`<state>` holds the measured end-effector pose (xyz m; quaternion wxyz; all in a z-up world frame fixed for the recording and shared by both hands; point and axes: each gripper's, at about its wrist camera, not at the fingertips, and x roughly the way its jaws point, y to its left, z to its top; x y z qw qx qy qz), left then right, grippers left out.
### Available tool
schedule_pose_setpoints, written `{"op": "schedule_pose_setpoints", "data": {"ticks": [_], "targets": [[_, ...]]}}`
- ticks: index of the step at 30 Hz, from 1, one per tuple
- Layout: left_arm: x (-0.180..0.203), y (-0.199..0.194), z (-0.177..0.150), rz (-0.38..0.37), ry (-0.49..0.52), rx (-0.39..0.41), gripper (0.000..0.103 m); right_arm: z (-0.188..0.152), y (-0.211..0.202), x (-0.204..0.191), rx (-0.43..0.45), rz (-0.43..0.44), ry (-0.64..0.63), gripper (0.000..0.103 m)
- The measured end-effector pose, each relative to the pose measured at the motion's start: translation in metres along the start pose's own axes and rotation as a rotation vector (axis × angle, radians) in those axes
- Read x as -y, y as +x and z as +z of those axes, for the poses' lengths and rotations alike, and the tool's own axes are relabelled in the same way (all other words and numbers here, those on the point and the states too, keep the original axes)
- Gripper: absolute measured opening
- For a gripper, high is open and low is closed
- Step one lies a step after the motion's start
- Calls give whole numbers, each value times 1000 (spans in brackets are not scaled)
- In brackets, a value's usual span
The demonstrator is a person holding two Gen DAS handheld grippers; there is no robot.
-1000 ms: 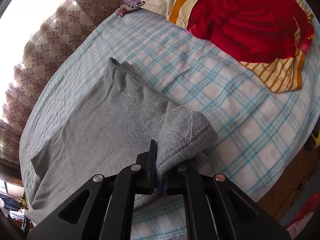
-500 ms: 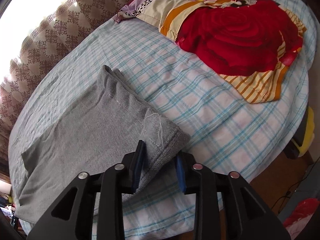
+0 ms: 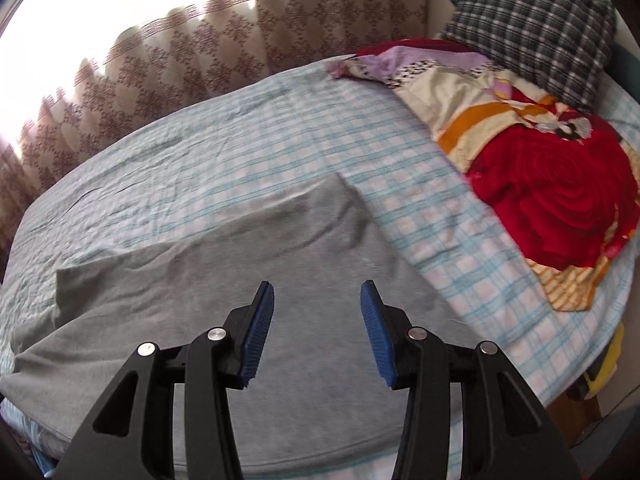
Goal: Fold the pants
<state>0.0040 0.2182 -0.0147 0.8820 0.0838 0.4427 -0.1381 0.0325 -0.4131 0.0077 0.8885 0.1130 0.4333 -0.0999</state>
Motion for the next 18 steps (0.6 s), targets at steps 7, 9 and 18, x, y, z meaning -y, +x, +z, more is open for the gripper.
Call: {"op": "schedule_pose_setpoints", "data": {"ticks": [7, 9, 18], "targets": [[-3, -12, -5, -22, -4, 29, 73, 8, 50, -144, -70, 279, -298, 51], [-10, -15, -8, -9, -27, 31, 73, 11, 62, -182, -83, 319, -379, 53], [-45, 2, 9, -124, -238, 59, 73, 16, 108, -295, -161, 417, -696, 71]]}}
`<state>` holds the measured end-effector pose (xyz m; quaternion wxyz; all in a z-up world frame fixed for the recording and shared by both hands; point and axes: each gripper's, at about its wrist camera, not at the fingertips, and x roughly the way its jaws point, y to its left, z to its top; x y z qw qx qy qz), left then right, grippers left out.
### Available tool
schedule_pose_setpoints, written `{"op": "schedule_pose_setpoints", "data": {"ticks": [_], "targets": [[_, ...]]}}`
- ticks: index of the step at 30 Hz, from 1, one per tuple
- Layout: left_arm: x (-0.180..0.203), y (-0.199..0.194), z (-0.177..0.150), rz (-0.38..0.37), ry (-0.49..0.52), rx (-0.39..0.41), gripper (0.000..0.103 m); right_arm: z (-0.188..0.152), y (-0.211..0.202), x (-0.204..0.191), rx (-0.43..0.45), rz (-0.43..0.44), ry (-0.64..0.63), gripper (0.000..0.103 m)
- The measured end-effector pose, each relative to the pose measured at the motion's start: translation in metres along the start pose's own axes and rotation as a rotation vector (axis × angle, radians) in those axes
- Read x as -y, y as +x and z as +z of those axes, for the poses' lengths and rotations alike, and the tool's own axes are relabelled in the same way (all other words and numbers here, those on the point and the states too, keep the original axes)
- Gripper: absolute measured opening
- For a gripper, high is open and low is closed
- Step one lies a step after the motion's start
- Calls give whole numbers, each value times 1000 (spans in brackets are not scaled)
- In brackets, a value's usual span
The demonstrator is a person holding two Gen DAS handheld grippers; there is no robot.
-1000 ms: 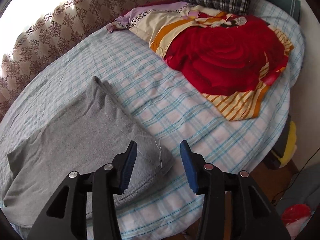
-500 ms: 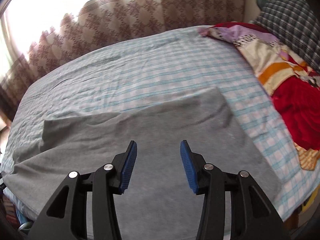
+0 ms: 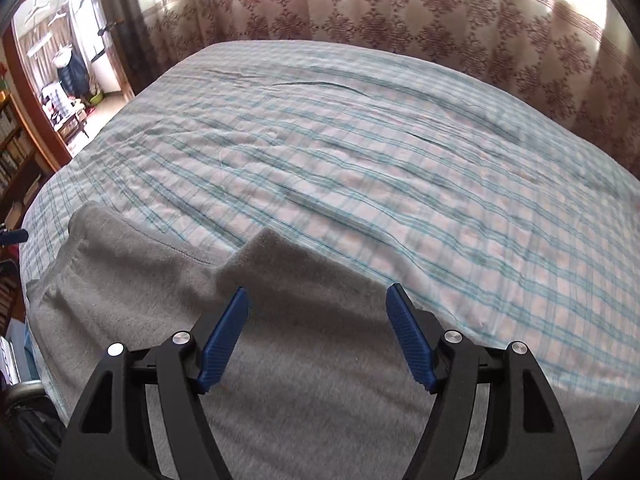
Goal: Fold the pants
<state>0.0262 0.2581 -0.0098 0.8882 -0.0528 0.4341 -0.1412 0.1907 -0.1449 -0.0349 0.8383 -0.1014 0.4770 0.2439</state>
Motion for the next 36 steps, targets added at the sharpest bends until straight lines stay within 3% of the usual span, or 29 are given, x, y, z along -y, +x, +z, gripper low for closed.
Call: {"op": "schedule_pose_setpoints", "data": {"ticks": [5, 6, 7, 9, 10, 11, 13, 20, 24, 27, 29, 31, 34, 36], "targets": [[5, 48, 25, -53, -45, -73, 79, 13, 26, 0, -60, 52, -45, 71], [5, 60, 28, -49, -50, -99, 79, 13, 31, 1, -72, 80, -40, 64], [5, 70, 31, -55, -57, -122, 79, 13, 34, 1, -86, 99, -32, 47], [4, 91, 34, -63, -79, -169, 76, 13, 38, 1, -101, 102, -23, 27], [3, 100, 35, -59, -96, -194, 53, 13, 37, 1, -95, 104, -21, 14], [1, 108, 36, -52, -118, -215, 35, 14, 36, 2, -88, 99, -12, 9], [-2, 113, 39, -66, -156, -219, 25, 18, 31, 5, -60, 95, 16, 6], [-8, 97, 66, -40, -203, -121, 20, 33, 36, 7, 5, -25, 70, 5], [-8, 126, 62, 71, -147, -193, 21, 34, 60, 9, -23, -53, 104, 6], [-12, 141, 53, 136, -131, -217, 41, 28, 71, 9, -29, -71, 105, 10], [-15, 138, 52, 167, -137, -215, 59, 26, 65, 12, -20, -77, 120, 22], [-18, 133, 53, 192, -141, -219, 67, 24, 51, 20, 6, -73, 157, 47], [-8, 119, 55, 245, -101, -197, 68, 15, 21, 30, 64, -74, 202, 47], [6, 110, 60, 329, -40, -170, 68, 3, 3, 38, 86, -88, 229, 47]]}}
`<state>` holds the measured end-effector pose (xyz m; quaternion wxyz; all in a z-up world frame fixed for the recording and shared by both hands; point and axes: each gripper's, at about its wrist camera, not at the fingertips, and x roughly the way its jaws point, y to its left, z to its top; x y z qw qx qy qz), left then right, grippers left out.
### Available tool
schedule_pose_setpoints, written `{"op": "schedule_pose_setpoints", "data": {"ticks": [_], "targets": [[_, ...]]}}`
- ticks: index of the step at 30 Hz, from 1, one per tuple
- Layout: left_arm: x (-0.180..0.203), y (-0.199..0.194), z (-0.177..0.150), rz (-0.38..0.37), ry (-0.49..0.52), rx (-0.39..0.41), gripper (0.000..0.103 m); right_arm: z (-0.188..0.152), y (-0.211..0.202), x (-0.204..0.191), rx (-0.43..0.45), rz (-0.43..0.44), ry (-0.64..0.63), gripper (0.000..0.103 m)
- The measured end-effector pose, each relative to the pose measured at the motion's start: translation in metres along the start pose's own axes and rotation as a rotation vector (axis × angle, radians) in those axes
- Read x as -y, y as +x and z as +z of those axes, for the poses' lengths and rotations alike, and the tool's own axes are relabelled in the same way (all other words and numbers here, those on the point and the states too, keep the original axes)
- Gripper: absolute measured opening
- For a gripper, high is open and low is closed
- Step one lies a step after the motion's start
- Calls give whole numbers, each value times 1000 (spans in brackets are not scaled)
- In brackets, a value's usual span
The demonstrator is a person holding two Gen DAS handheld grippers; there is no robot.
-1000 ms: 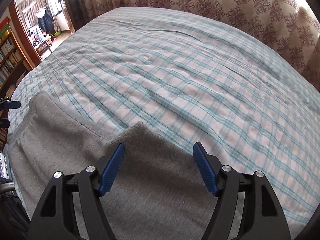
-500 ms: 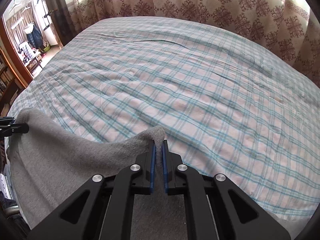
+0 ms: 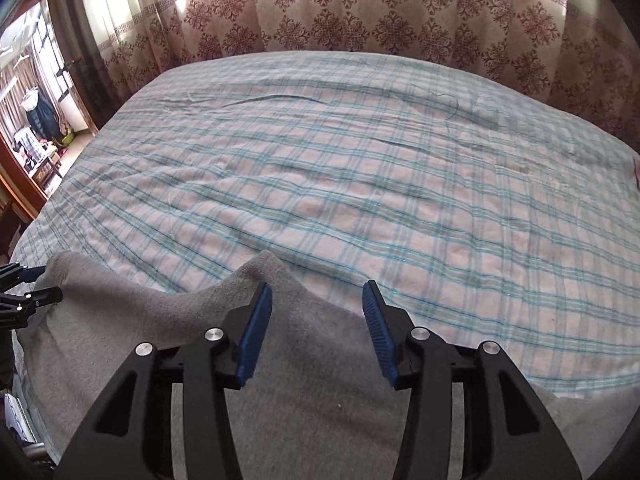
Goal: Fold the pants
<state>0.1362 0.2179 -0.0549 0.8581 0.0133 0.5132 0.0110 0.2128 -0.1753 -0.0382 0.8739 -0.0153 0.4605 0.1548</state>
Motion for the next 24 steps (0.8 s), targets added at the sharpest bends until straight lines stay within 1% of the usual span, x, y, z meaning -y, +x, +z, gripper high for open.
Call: {"op": "schedule_pose_setpoints", "data": {"ticks": [2, 3, 6, 9, 11, 12, 14, 16, 18, 21, 24], "targets": [[13, -12, 3, 98, 48, 31, 69, -11, -15, 14, 9, -24, 31, 47], [19, -18, 4, 118, 65, 45, 69, -18, -22, 21, 10, -42, 49, 48], [34, -32, 6, 103, 91, 76, 69, -40, -39, 45, 2, -87, 107, 47], [47, -41, 2, 68, 105, 88, 69, -61, -45, 63, -36, -128, 150, 47], [58, -39, -5, 21, 122, 71, 69, -73, -43, 75, -69, -169, 166, 48], [63, -35, -10, 9, 134, 55, 69, -79, -40, 81, -94, -191, 175, 48], [70, -20, -22, 25, 160, 14, 69, -89, -34, 93, -129, -222, 200, 47], [68, -3, -33, 61, 175, -18, 70, -95, -31, 102, -127, -190, 226, 48], [62, 5, -41, 51, 163, -6, 74, -96, -31, 103, -122, -184, 233, 48], [67, 1, -35, 72, 162, -8, 75, -94, -36, 103, -109, -178, 237, 47], [75, -12, -22, 72, 148, 17, 75, -91, -54, 108, -57, -154, 280, 47]]}}
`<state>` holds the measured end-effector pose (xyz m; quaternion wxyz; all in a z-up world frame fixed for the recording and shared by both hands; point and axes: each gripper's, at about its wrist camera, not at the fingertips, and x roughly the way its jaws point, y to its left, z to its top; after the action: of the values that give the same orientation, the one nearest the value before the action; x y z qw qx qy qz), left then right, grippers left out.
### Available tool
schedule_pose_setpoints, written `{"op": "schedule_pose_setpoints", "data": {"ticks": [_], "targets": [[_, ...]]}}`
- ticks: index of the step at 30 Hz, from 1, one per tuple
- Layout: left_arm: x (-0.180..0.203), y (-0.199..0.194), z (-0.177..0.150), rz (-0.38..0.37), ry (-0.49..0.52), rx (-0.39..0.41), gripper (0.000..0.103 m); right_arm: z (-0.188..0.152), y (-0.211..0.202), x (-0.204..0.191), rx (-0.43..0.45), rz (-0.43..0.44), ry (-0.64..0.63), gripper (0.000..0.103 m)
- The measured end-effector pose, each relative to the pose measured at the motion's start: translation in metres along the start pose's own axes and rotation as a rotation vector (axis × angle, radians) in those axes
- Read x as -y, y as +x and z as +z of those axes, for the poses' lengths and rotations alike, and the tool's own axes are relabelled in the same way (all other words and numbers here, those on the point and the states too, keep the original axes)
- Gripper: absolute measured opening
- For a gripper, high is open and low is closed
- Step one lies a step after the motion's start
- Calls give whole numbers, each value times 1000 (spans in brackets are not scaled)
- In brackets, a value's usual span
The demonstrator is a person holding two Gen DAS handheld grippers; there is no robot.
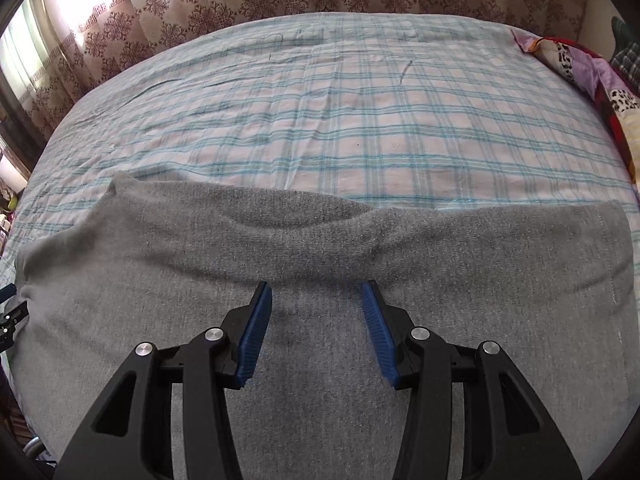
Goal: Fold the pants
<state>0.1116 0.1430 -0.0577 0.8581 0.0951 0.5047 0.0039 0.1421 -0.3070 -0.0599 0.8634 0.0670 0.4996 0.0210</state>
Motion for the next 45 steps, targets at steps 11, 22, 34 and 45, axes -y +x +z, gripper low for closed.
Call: {"op": "schedule_pose_setpoints", "data": {"ticks": [11, 22, 34, 45], "targets": [[130, -11, 63, -204, 150, 77, 75, -5, -25, 46, 31, -73, 55, 47], [219, 18, 63, -263, 264, -4, 75, -27, -22, 134, -17, -104, 197, 47], [231, 18, 66, -232, 282, -26, 80, -30, -67, 167, 74, -143, 242, 47], [302, -13, 76, -361, 396, -7, 84, -88, -121, 234, 97, -174, 410, 48]]}}
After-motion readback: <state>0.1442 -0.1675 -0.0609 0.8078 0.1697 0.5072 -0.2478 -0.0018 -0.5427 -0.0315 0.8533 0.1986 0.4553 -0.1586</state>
